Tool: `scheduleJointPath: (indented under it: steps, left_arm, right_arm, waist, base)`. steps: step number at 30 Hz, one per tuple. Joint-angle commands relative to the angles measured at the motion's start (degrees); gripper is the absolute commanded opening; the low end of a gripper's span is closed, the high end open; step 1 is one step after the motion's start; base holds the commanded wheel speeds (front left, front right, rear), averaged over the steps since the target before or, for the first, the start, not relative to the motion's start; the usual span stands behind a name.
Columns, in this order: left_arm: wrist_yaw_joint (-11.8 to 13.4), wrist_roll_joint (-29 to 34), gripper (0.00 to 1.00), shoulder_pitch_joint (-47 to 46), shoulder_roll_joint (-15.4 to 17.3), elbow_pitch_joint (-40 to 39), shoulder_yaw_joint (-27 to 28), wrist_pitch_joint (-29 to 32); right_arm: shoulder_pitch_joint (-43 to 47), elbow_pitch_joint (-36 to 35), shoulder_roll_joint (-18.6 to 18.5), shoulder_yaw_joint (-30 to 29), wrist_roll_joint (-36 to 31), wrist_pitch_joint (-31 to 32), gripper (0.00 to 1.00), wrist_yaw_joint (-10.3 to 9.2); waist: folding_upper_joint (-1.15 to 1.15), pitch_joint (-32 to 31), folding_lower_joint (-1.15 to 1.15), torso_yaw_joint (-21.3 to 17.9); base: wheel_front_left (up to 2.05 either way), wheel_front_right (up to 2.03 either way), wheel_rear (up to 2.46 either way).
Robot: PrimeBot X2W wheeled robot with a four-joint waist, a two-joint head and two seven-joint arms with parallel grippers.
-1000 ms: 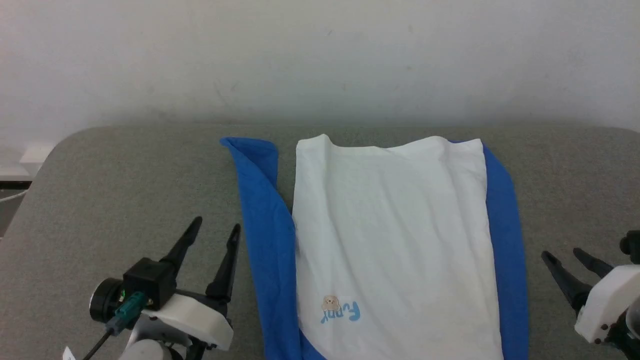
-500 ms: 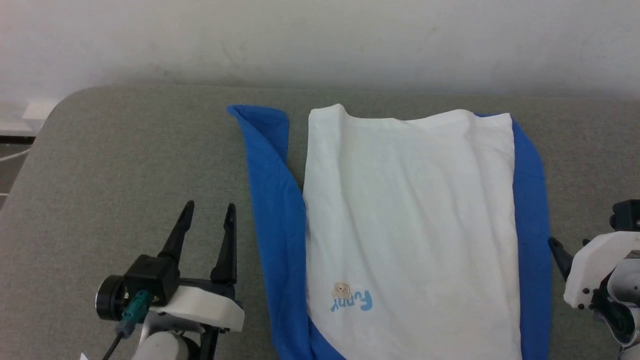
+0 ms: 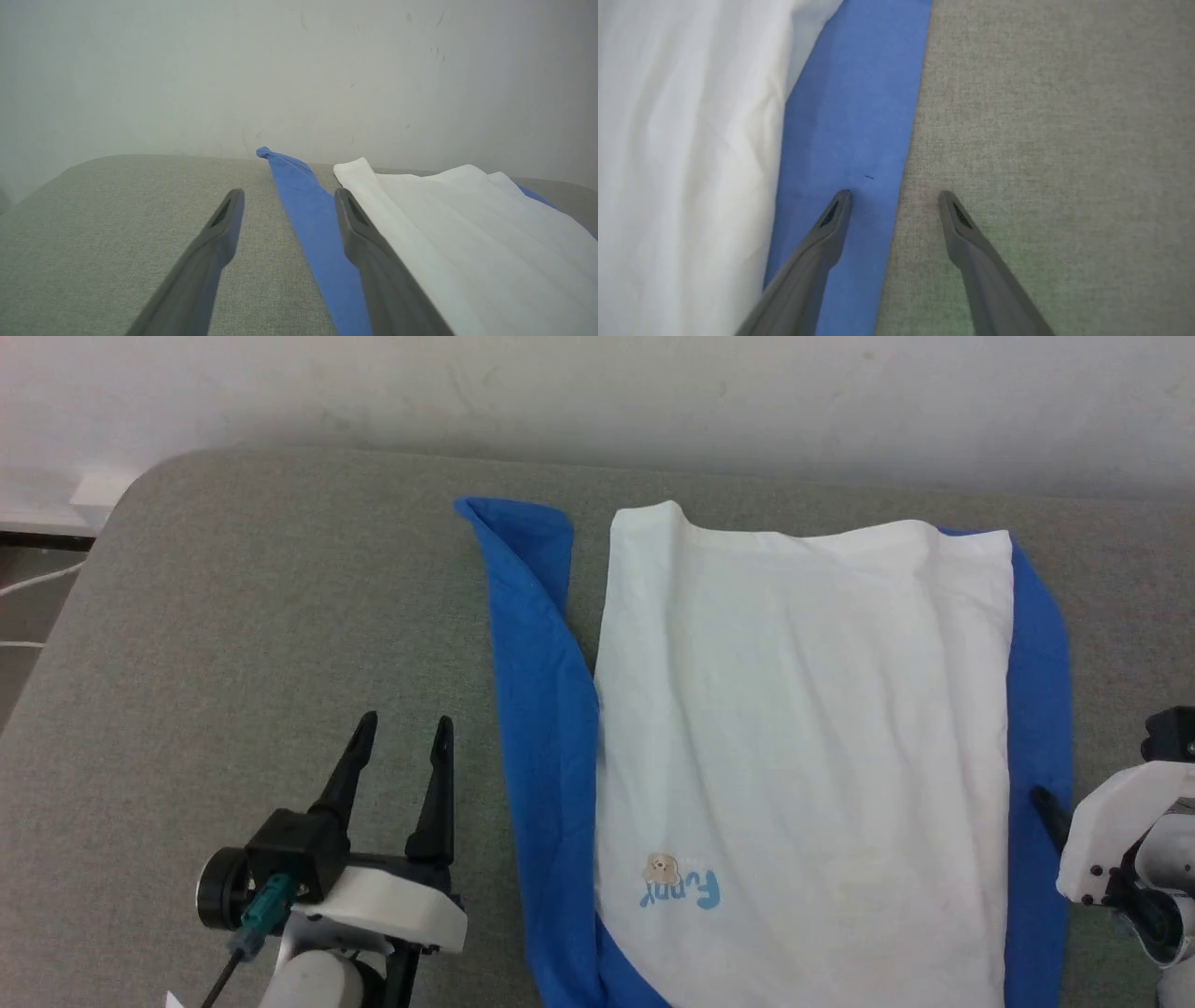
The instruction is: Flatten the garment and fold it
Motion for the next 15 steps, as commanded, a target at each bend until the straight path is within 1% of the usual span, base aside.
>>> scheduleJointPath:
  steps: [1,2,3,4,5,8,12,15]
  left_arm:
    - [-0.6,0.5,1.0,0.5,-0.5,0.2,0.5,-0.3]
    - [-0.9,0.8,1.0,0.5,-0.8,0.4,0.8,-0.3]
    - [-1.3,1.1,1.0,0.5,-1.1,0.5,1.1,-0.3]
    - [-1.6,1.3,1.0,0.5,-1.4,0.7,1.4,-0.3]
    - [-1.9,1.5,1.0,0.6,-1.6,0.9,1.7,-0.3]
    - [-2.7,2.2,1.0,0.7,-2.3,1.4,2.7,-0.3]
    - [-3.6,2.9,1.0,1.6,-3.1,2.3,4.0,-0.3]
    - [-4.3,3.3,1.0,2.4,-3.5,3.0,4.7,-0.3]
  right_arm:
    - [-0.3,1.1,0.1,0.5,0.2,-0.1,1.0,-0.12]
    - [-0.3,1.7,0.1,0.7,0.3,-0.3,1.0,-0.12]
    - [-0.3,2.1,0.1,1.0,0.5,-0.4,0.46,-0.12]
    - [-0.3,2.5,0.1,1.3,0.8,-0.8,0.1,-0.12]
    - [-0.3,2.8,0.1,1.4,1.0,-1.3,0.0,-0.12]
    - [-0.1,3.5,0.0,1.7,1.9,-3.2,0.0,-0.12]
    - [0.2,4.3,-0.3,-0.4,3.4,-7.0,0.0,-0.12]
    - [0.7,3.6,0.1,-1.8,5.3,-9.7,0.0,-0.12]
  waist:
    - [-0.01,0.3,0.0,0.1]
    - [-0.01,0.4,0.0,0.1]
    - [-0.01,0.5,0.0,0.1]
    - [-0.01,0.6,0.0,0.1]
    - [-0.01,0.6,0.0,0.0]
    - [-0.01,0.5,0.0,-0.2]
    - [-0.01,-1.0,0.0,-0.7]
    - [-0.01,-2.6,0.0,-1.3]
  base:
    - [0.0,0.0,0.0]
    - [0.0,0.0,0.0]
    - [0.0,0.0,0.0]
    - [0.0,0.0,0.0]
    - [0.0,0.0,0.0]
    - [0.0,0.0,0.0]
    - [0.0,0.0,0.0]
    - [0.0,0.0,0.0]
